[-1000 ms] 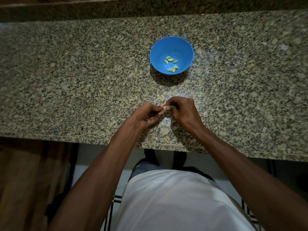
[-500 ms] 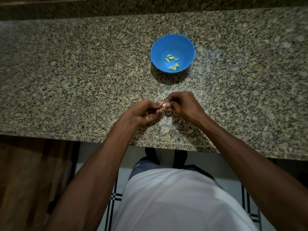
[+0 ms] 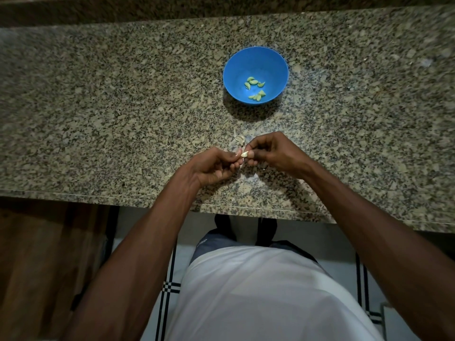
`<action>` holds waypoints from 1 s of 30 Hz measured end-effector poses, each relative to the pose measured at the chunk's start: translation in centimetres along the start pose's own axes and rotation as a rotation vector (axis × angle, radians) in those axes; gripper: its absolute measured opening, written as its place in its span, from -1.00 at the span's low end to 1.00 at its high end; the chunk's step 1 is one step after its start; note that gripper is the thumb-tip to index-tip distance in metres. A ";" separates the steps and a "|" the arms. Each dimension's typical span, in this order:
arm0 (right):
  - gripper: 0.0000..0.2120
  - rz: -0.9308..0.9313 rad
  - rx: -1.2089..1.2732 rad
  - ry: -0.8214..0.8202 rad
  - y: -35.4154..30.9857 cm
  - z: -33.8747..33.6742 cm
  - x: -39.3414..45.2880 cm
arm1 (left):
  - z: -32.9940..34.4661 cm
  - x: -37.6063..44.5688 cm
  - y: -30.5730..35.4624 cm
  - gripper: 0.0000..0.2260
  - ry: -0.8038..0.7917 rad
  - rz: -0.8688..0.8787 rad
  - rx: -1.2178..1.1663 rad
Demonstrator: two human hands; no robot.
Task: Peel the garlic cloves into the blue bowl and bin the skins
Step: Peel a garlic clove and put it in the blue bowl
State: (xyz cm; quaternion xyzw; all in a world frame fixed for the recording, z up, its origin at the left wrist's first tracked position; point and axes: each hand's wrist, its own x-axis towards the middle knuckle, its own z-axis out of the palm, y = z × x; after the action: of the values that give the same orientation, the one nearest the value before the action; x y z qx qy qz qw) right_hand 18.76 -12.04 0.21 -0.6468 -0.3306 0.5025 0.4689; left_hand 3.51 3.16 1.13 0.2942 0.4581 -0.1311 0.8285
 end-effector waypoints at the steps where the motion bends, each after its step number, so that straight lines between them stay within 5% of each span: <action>1: -0.89 -0.001 0.009 -0.016 -0.1 -0.1 0.1 | 0.0 -0.1 0.1 -0.81 -0.004 -0.001 0.002; 8: -0.89 0.027 0.103 -0.046 0.2 -0.3 0.4 | 0.3 -0.5 0.2 -0.83 -0.027 0.066 0.110; 12: -0.88 0.076 0.138 0.130 0.4 0.7 0.3 | 0.9 0.2 -0.3 -0.86 0.133 0.261 0.379; 16: -0.83 0.201 0.648 0.270 0.4 2.6 0.2 | 1.4 1.5 -1.1 -0.85 0.371 0.587 0.513; 19: -0.76 0.264 0.954 0.293 0.2 3.5 0.3 | 2.2 1.6 -1.9 -0.85 0.433 0.667 0.471; 24: -0.74 0.135 0.501 0.441 1.0 3.8 0.6 | 3.5 1.0 -2.1 -0.85 0.365 0.459 0.192; 30: -0.66 -0.001 0.294 0.354 1.3 2.5 0.4 | 3.0 0.6 -0.4 -0.82 0.212 0.121 -0.017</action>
State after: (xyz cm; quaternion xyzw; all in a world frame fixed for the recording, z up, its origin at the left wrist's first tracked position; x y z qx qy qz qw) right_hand 16.40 -11.41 -1.26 -0.6495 -0.1667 0.4235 0.6091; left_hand 5.70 1.01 1.65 0.3265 0.5258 -0.0450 0.7842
